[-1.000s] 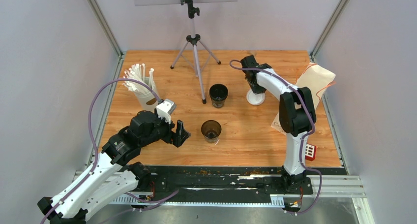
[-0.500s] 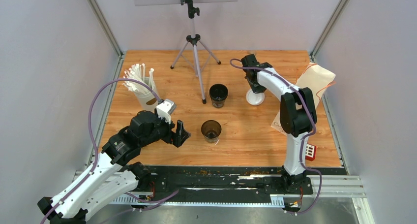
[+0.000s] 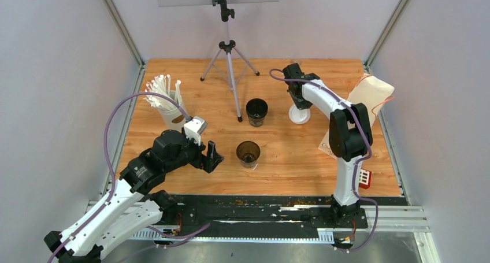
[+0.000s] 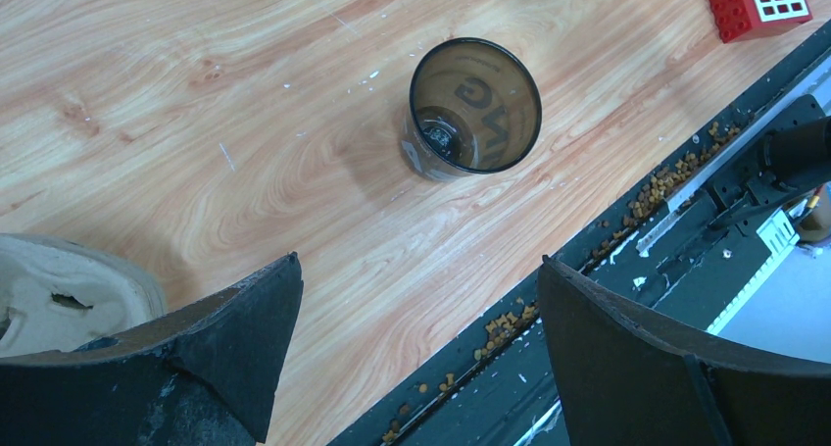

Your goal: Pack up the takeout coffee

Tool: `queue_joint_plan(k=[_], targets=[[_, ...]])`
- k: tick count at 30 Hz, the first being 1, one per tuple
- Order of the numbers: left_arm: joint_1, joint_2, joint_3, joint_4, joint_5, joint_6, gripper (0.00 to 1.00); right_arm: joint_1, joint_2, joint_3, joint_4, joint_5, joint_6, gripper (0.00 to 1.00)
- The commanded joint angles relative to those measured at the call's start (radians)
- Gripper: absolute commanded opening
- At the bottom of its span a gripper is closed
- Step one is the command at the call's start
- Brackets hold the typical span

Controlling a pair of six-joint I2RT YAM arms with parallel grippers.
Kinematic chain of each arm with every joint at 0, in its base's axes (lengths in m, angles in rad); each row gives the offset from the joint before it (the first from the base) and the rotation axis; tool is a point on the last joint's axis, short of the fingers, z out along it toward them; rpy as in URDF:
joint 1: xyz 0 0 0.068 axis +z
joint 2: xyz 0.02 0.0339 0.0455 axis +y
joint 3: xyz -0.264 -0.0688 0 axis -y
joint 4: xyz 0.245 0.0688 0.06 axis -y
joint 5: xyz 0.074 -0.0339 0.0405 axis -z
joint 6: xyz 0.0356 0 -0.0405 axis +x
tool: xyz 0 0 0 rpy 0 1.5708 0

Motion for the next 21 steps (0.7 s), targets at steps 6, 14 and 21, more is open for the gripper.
queue_joint_plan(k=[6,14,21], targets=[[-0.003,0.002,-0.008,0.037,0.005,0.026,0.96,0.014,-0.027,0.031,0.007,-0.003,-0.009,0.00],[-0.003,0.007,-0.008,0.037,0.007,0.028,0.96,0.014,-0.070,0.083,-0.058,-0.004,0.012,0.00],[-0.003,0.006,-0.009,0.038,0.010,0.028,0.96,0.015,-0.115,0.112,-0.105,-0.020,0.025,0.00]])
